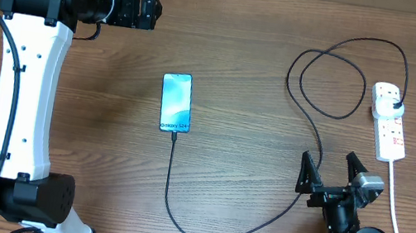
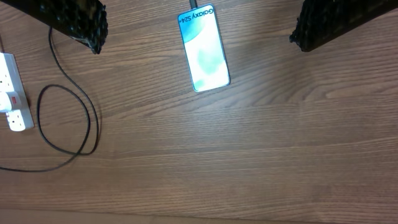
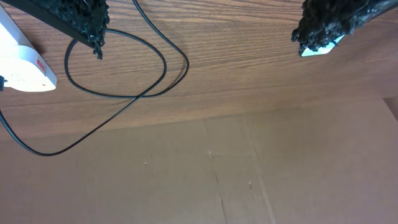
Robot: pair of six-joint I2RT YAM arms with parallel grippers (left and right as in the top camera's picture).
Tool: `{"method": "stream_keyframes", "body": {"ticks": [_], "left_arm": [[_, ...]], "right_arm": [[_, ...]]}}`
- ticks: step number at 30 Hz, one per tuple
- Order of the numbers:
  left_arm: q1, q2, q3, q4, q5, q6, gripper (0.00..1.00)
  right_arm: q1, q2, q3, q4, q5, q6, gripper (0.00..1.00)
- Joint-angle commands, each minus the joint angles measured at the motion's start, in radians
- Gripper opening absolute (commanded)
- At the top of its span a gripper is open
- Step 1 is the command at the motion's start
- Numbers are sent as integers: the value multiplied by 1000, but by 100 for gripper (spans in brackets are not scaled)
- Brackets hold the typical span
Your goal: Plug charger to phone and switch on socket
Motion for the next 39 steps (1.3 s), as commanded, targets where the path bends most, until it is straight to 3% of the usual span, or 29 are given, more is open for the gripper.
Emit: {"method": "stream_keyframes", "body": {"ticks": [1, 13, 21, 25, 39], "left_arm": [[5, -9, 8, 1, 8, 15, 99], [4, -33, 8, 1, 3, 15, 100], [6, -168, -37, 12, -73, 16, 99], [6, -308, -199, 115, -154, 28, 99], [6, -925, -1049, 727, -171, 69, 100]], "right_arm": [[5, -11, -11, 4, 13, 0, 100], [5, -11, -11, 4, 13, 0, 100], [5, -11, -11, 4, 13, 0, 100], [5, -11, -11, 4, 13, 0, 100], [5, -11, -11, 4, 13, 0, 100]]}}
